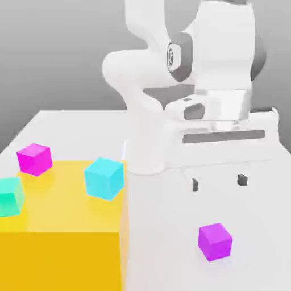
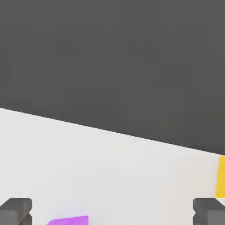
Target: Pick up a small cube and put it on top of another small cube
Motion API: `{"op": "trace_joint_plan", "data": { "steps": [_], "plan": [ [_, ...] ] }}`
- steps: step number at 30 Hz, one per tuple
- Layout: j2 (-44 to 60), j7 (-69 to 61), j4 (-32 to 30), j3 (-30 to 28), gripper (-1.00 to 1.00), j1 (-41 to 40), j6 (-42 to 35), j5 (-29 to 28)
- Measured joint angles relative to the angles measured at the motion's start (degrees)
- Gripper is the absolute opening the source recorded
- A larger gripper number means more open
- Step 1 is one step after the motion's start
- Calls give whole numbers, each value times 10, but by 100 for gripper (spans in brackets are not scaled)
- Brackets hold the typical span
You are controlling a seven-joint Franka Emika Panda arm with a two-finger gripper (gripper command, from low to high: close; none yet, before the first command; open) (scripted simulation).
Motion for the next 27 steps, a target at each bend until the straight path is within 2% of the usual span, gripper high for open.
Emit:
{"op": "trace_joint_plan", "data": {
  "steps": [5,10,11,18,24,27],
  "plan": [
    [104,22,-32,4,0,26,60,-21],
    [208,62,-17,-46,0,66,142,-74],
    [219,66,-15,-53,-100,71,150,-79],
    [216,67,-16,-50,-100,69,148,-80],
    [109,12,-33,-6,-100,42,61,-15],
    [77,-36,-2,-16,-100,21,4,-15]
  ]
}}
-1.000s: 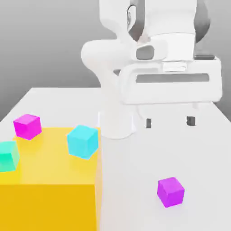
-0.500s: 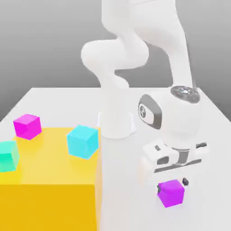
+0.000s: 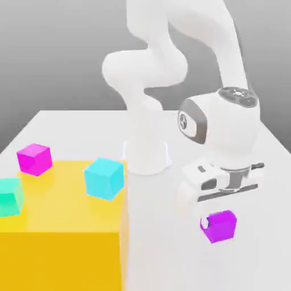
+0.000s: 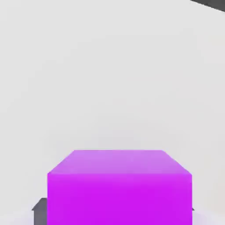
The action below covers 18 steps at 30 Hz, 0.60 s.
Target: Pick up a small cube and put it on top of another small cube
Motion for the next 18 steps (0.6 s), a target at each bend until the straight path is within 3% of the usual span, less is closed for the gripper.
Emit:
{"op": "trace_joint_plan", "data": {
  "steps": [10,18],
  "plan": [
    [-129,-128,140,-75,-100,-125,-247,-43],
    [-243,-40,146,-174,-100,-246,-378,-24]
  ]
}}
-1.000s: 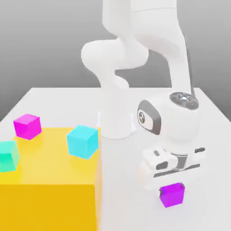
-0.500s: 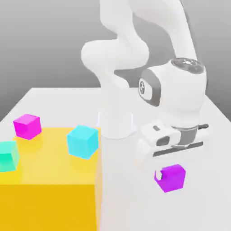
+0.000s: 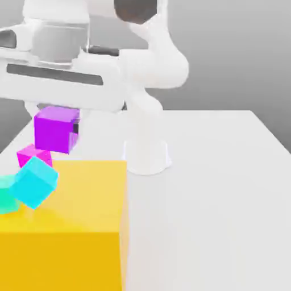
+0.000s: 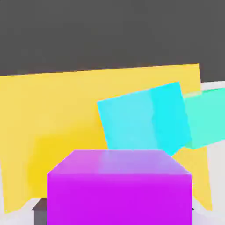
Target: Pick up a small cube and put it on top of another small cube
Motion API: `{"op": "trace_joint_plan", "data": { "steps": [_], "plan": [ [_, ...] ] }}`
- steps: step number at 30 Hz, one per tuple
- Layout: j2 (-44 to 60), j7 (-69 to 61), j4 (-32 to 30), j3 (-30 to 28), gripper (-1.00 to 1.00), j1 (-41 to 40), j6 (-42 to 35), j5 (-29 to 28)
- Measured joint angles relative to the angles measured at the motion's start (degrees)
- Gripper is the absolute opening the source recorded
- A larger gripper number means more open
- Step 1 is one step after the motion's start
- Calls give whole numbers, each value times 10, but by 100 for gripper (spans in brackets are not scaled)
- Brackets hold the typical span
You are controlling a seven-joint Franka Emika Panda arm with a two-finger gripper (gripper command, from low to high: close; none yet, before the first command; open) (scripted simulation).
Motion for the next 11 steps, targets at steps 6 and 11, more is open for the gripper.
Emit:
{"op": "trace_joint_plan", "data": {
  "steps": [6,11],
  "plan": [
    [-3,60,-66,-36,-100,-45,49,27],
    [6,60,-80,-38,100,-46,72,28]
  ]
}}
